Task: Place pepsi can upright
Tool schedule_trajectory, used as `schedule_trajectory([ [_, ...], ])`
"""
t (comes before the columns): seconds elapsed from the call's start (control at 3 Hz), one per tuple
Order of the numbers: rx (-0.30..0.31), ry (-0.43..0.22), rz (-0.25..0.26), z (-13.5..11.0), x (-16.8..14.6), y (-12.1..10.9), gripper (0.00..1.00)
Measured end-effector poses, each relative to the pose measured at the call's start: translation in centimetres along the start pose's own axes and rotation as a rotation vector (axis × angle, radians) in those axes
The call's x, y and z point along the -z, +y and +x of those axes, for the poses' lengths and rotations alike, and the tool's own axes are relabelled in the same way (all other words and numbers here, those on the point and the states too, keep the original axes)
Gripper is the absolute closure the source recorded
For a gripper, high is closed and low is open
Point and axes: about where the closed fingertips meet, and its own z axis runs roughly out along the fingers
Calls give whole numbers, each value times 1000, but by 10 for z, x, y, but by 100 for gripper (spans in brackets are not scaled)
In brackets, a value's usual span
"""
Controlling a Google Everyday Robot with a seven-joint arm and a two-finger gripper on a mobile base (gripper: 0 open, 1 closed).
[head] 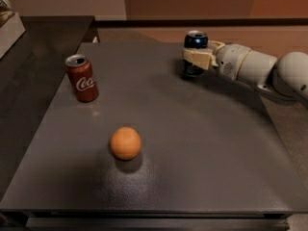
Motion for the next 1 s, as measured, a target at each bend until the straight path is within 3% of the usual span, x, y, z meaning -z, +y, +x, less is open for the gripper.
schedule_trajectory([
  [1.0, -5, -10, -1, 13, 6, -10, 12],
])
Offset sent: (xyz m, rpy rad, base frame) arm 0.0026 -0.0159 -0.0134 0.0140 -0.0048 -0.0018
